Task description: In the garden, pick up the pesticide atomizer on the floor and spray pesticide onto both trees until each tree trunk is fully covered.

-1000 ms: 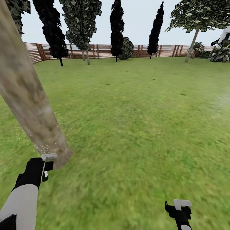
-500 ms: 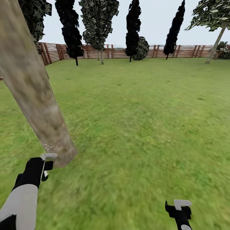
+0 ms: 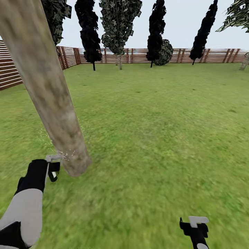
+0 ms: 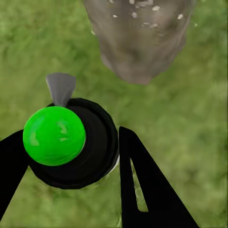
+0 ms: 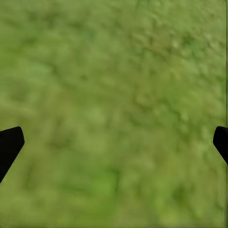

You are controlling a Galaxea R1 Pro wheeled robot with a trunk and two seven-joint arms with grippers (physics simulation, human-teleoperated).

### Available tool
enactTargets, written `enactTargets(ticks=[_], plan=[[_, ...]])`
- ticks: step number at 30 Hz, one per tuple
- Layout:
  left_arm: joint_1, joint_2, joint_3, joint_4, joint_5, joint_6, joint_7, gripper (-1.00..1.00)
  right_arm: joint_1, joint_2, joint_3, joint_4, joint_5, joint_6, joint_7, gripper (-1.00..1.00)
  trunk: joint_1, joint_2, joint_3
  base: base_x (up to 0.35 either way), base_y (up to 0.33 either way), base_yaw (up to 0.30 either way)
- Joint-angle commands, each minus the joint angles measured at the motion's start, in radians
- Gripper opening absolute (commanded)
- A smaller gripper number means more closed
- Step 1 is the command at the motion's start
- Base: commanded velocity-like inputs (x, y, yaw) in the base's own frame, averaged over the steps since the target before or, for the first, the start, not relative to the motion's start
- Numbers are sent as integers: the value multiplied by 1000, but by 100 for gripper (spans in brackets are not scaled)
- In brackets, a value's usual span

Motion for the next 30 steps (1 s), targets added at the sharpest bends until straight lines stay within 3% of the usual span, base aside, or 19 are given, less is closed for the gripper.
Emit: enactTargets(ticks=[1, 3, 6, 19, 30], plan=[[-16, 0, 2, -1, -15, 17, -27, -100, 0, -2, 9, 0, -10, -3, -2, 100, 0, 0, -1, 0, 0, 0], [-32, 9, -39, -3, -21, 55, -73, -100, 0, -3, 9, 0, -10, -3, -1, 100, 0, 0, -1, 0, 0, 0], [-25, 11, -74, -12, -23, 63, -82, -100, 0, -1, 9, 0, -10, -3, -1, 100, 0, 0, -1, 0, -4, 0], [-25, 14, -75, -13, -23, 64, -83, -100, 0, -1, 10, -1, -10, -3, -1, 100, 0, 0, -1, 3, -253, 22], [-25, 13, -75, -15, -23, 63, -83, -100, 0, -1, 9, -1, -10, -3, -2, 100, 0, 0, -1, 206, -197, 175]])
